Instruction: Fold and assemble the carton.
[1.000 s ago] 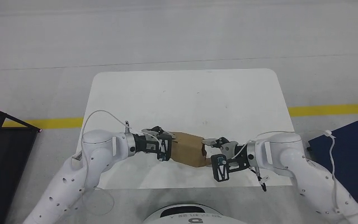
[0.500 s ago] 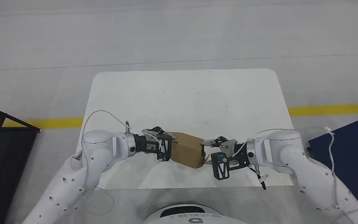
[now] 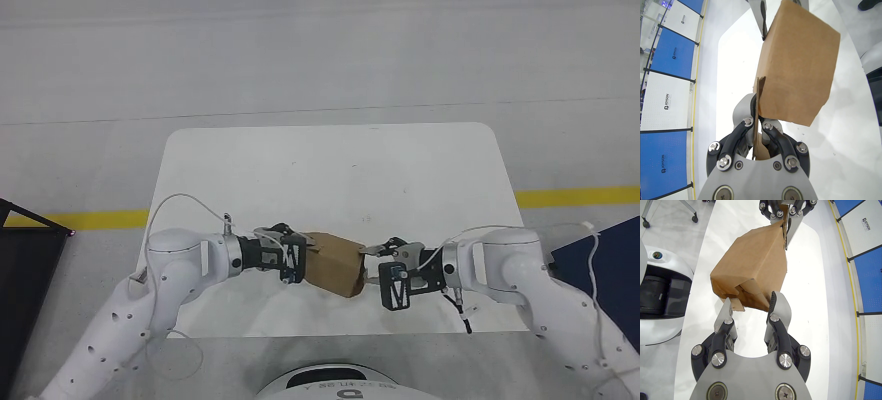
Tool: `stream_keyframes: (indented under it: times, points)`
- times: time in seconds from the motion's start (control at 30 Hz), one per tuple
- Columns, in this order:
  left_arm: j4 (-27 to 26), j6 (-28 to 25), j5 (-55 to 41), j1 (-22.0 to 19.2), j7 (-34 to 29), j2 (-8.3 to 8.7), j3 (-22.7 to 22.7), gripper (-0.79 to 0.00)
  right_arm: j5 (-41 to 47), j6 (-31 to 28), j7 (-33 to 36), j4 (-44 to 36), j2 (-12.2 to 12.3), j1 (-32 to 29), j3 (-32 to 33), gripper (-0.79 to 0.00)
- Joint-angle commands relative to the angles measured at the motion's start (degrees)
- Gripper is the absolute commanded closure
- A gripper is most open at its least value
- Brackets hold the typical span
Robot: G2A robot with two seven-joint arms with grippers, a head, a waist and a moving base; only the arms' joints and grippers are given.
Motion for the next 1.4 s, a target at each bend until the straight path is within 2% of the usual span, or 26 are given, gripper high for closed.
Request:
stream_keyframes:
  times: [0.0,0.1,0.2,0.27,0.33,0.4,0.47,0.87,1.07,1.37]
  points:
    - [0.44,0.44,-1.09,-0.17,-0.09,-0.04,-0.34,0.000,0.24,0.43,-0.26,0.26,-0.02,-0.07,0.18,-0.446]
    - [1.00,0.83,-2.08,-0.43,-0.75,-0.08,-0.63,0.000,0.56,0.64,-0.64,0.57,0.00,-0.20,0.62,-0.489]
    - [1.33,0.82,-3.10,-0.61,-1.03,-0.10,-0.85,0.000,0.69,0.76,-0.89,0.73,0.05,-0.39,1.24,-0.486]
    - [1.66,1.05,-4.10,-0.67,-1.09,-0.12,-1.10,0.000,1.14,1.00,-1.41,0.75,0.07,-0.58,1.76,-0.514]
    - [1.91,1.26,-4.64,-0.82,-1.46,-0.13,-1.35,0.000,1.50,1.26,-1.72,0.77,0.13,-0.83,2.52,-0.570]
    - [2.38,1.69,-5.22,-0.91,-1.76,-0.15,-1.57,0.000,1.97,1.72,-2.12,0.73,0.21,-1.17,3.58,-0.705]
    - [2.84,1.98,-5.61,-1.04,-2.14,-0.16,-1.79,0.000,2.60,1.48,-2.51,0.67,0.35,-1.73,4.88,-0.782]
    - [3.95,3.12,-8.03,-1.44,-3.44,-0.12,-3.49,0.000,3.59,0.02,-3.13,-0.75,1.20,-6.29,12.55,-0.785]
    - [2.48,2.06,-8.63,-0.79,-3.22,-0.01,-3.44,0.000,0.91,0.01,-2.76,-2.08,1.10,-6.67,10.99,-0.785]
    - [0.59,-0.05,-7.23,-0.17,-2.10,0.20,-2.37,0.000,-0.67,-0.15,-2.13,-2.22,0.71,-4.15,7.63,-0.785]
